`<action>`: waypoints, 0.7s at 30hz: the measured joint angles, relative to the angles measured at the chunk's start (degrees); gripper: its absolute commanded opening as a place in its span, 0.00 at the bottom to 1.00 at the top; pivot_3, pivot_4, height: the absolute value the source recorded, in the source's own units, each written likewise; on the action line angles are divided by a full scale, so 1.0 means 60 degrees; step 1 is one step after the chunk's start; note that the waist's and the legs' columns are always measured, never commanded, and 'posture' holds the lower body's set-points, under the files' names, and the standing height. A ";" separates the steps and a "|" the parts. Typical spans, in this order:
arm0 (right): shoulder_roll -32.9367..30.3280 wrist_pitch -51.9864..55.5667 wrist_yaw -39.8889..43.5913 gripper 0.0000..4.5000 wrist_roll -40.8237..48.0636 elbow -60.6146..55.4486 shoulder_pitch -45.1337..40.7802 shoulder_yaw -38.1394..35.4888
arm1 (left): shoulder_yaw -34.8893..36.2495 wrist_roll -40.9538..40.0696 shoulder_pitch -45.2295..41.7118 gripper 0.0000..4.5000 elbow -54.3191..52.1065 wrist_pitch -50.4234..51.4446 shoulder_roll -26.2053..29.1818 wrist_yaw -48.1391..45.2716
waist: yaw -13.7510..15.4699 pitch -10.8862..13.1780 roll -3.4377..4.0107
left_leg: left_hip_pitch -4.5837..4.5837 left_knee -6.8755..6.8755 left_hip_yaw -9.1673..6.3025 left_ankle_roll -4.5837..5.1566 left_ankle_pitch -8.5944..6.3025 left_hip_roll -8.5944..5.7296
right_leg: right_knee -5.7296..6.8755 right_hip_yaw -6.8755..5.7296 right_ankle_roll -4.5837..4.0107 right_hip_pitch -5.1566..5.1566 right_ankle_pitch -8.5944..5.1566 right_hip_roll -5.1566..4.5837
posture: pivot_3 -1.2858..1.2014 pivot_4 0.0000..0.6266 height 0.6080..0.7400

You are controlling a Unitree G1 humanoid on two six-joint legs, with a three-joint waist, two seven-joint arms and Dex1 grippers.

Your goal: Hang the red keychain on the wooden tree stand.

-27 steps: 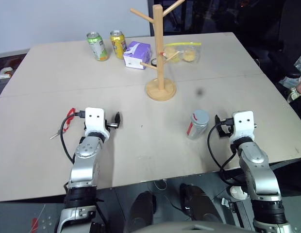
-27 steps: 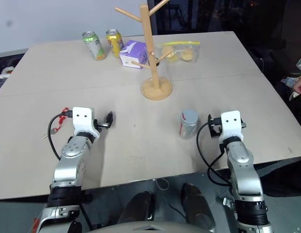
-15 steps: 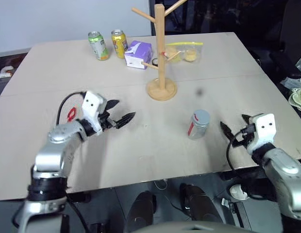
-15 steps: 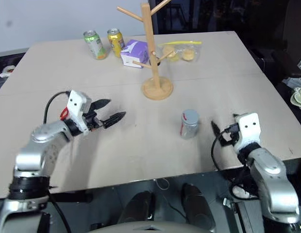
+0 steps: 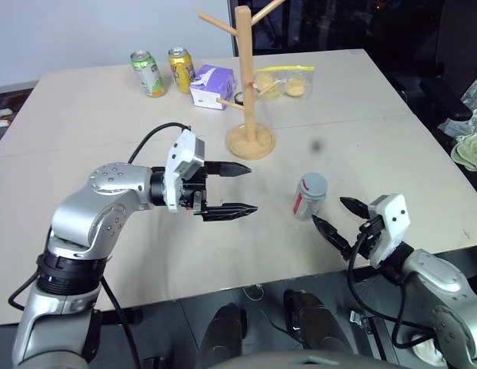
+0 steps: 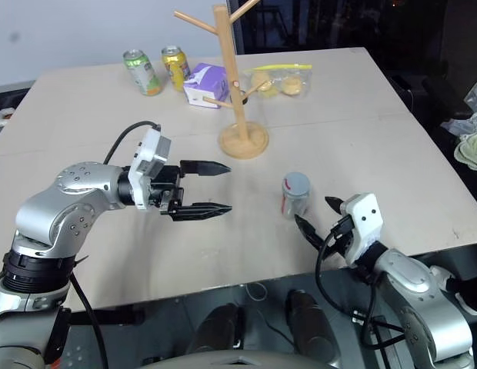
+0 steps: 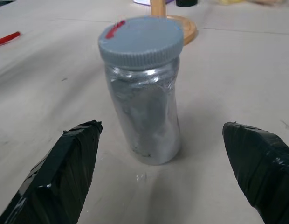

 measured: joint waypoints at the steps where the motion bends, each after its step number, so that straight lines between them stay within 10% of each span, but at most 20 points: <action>1: 0.0046 -0.0038 -0.0045 0.99 -0.0042 0.0051 -0.0005 0.0054 | -0.0018 -0.0052 -0.0059 1.00 -0.0002 0.0055 -0.0015 -0.0023 | -0.0001 0.0000 0.0000 | 0.0001 0.0000 0.0000 0.0000 0.0000 0.0000 | 0.0000 0.0001 0.0000 0.0001 0.0000 0.0000 | 0.52 0.24 1.00; 21: 0.0930 -0.0629 -0.0469 0.99 -0.0844 0.1585 -0.1711 0.1190 | 0.0394 -0.0189 0.0530 1.00 0.0011 0.0117 0.0619 -0.0429 | -0.0044 0.0003 0.0004 | 0.0001 -0.0004 -0.0002 0.0000 0.0000 0.0001 | 0.0001 0.0001 -0.0001 -0.0002 0.0000 0.0002 | 0.52 0.24 1.00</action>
